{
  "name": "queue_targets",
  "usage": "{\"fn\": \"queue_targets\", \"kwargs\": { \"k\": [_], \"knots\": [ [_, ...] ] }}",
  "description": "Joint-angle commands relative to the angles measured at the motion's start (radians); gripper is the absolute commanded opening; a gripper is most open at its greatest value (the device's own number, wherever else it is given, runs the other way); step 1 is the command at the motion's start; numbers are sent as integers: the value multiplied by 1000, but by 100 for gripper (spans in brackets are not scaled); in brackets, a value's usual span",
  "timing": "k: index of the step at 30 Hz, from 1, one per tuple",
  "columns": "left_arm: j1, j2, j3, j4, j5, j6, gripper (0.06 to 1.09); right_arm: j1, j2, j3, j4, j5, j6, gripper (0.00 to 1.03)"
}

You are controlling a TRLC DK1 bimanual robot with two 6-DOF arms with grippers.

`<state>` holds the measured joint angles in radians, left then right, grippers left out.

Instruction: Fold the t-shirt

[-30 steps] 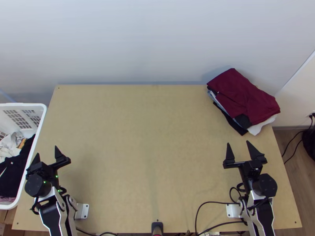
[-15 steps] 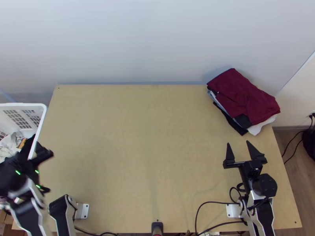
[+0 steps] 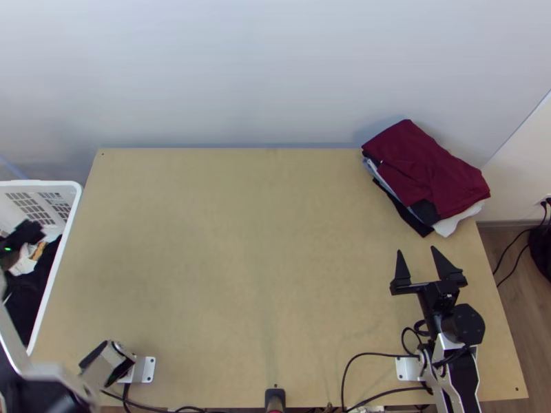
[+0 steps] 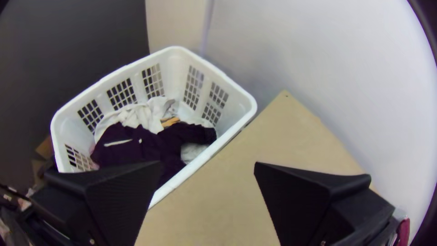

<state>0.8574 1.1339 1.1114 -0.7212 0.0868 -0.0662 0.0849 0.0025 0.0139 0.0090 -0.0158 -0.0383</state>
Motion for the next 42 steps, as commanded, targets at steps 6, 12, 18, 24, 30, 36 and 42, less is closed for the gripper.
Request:
{"fn": "queue_targets", "kwargs": {
  "k": [6,12,18,24,30,36,42],
  "knots": [
    [192,334,122,-9,47,94,104,-1,-4,-5,-18,2,-8,99],
    [284,566,183,43,56,175,104,-1,-4,-5,-18,2,-8,99],
    [331,759,232,184,68,223,104,-1,-4,-5,-18,2,-8,99],
    [354,928,324,292,71,232,103,-1,-4,-5,-18,2,-8,99],
    [370,1119,464,322,68,233,103,-1,-4,-5,-18,2,-8,99],
    [370,1291,620,335,65,236,103,-1,-4,-5,-18,2,-8,99],
    [362,1383,726,296,64,238,103,-1,-4,-5,-18,2,-8,99]
  ]
}}
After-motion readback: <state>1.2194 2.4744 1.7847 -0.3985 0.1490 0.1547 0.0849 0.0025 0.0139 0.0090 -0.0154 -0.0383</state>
